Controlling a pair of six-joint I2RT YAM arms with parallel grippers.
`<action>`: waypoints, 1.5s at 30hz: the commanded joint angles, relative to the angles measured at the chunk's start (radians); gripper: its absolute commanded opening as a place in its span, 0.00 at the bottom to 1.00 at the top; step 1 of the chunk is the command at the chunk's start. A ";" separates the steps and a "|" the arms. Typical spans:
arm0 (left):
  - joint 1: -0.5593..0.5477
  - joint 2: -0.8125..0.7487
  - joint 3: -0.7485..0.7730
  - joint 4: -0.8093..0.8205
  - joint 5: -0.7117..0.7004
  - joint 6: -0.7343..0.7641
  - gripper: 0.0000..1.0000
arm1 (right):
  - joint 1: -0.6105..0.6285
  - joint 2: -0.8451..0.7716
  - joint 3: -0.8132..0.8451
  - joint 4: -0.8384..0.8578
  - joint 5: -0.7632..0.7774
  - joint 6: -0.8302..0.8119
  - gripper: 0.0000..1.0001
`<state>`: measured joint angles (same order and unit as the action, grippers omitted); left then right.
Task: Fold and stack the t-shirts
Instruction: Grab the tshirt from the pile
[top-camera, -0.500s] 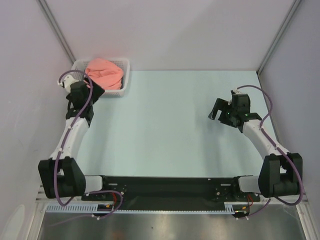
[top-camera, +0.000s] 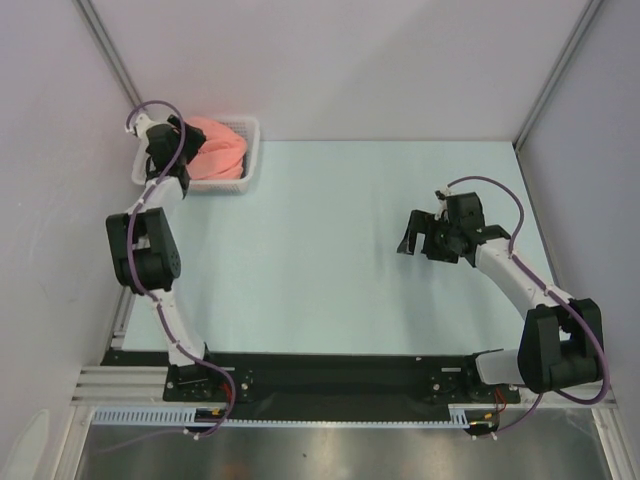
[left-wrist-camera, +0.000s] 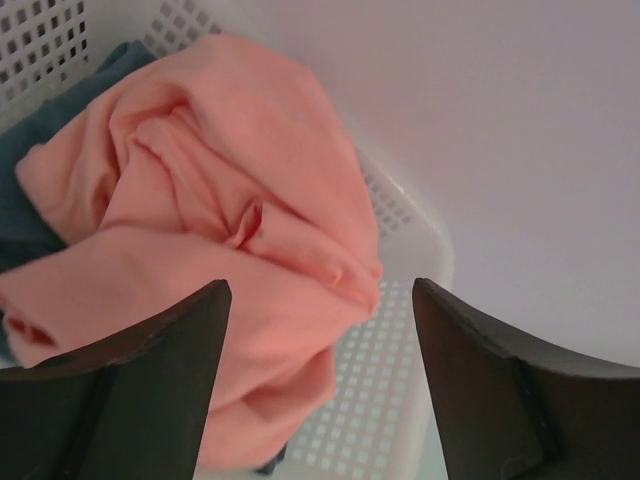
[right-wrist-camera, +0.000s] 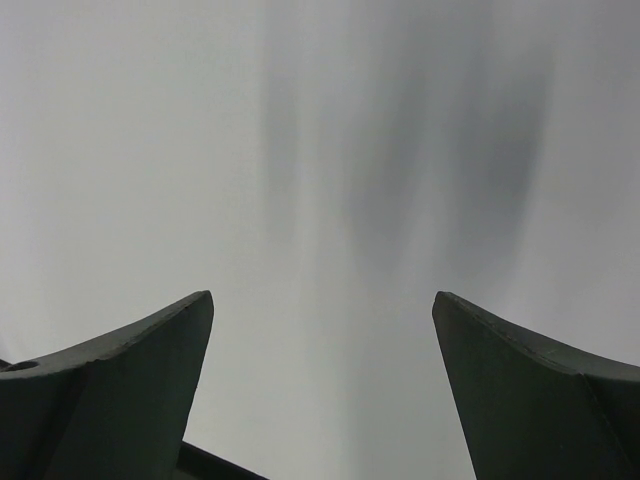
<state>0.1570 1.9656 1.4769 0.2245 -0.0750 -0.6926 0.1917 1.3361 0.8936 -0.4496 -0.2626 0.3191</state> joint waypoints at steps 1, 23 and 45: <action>0.044 0.119 0.150 0.090 0.128 -0.126 0.78 | -0.001 0.009 0.007 -0.006 -0.004 -0.034 1.00; 0.085 0.558 0.523 0.257 0.214 -0.556 0.52 | -0.014 0.040 0.021 0.003 0.025 -0.012 1.00; -0.011 -0.041 -0.374 1.383 0.175 -1.116 0.00 | 0.061 0.012 0.197 -0.155 0.011 -0.051 1.00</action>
<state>0.1581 2.0872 1.1126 1.1679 0.1406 -1.7275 0.2466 1.4002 1.0592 -0.5621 -0.2592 0.2943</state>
